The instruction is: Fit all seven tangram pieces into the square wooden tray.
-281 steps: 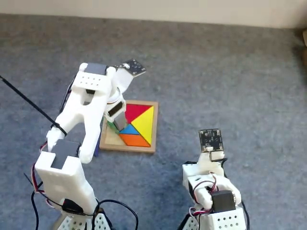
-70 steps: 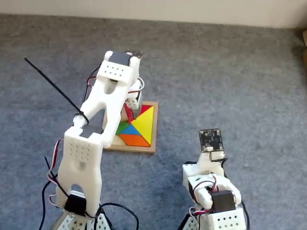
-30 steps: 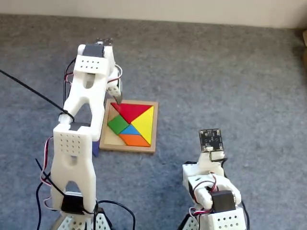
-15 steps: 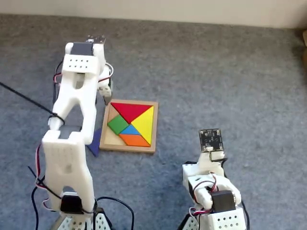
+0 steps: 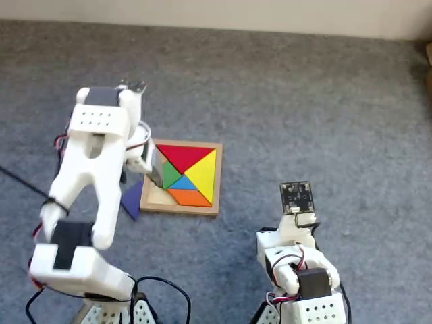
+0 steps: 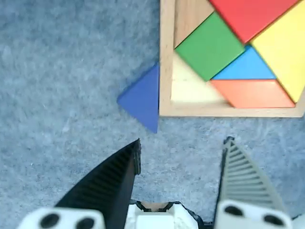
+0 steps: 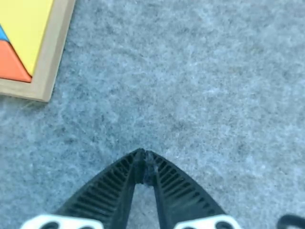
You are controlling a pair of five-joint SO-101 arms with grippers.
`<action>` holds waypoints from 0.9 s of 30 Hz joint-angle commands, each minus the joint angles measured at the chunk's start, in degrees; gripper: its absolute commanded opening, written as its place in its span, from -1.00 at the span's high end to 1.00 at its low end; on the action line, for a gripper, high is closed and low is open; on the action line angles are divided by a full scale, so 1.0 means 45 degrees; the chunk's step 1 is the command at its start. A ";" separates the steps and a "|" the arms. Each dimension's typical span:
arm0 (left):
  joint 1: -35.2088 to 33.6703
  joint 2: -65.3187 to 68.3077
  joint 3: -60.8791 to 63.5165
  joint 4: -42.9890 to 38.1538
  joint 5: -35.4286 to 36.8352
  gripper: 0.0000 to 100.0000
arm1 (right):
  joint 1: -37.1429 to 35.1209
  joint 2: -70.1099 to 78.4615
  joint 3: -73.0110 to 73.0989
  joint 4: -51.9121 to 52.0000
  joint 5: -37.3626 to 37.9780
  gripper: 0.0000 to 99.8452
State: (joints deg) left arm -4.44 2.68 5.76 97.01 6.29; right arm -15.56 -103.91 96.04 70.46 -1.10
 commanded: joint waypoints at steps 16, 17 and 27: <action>-0.1397 -0.2725 0.7980 -0.6662 -0.2950 0.44 | 0.0147 -0.0186 0.1944 -0.0029 -0.0117 0.97; -0.1534 -0.2725 0.8098 -0.6740 -0.3145 0.44 | 0.0147 -0.0186 0.1944 -0.0029 -0.0117 0.97; -0.2667 -0.2686 0.8274 -0.7482 -0.3692 0.44 | 0.0147 -0.0186 0.1944 -0.0029 -0.0117 0.97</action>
State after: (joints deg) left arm -15.08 -7.25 42.95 64.92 -9.89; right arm -15.56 -103.91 96.04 70.46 -1.10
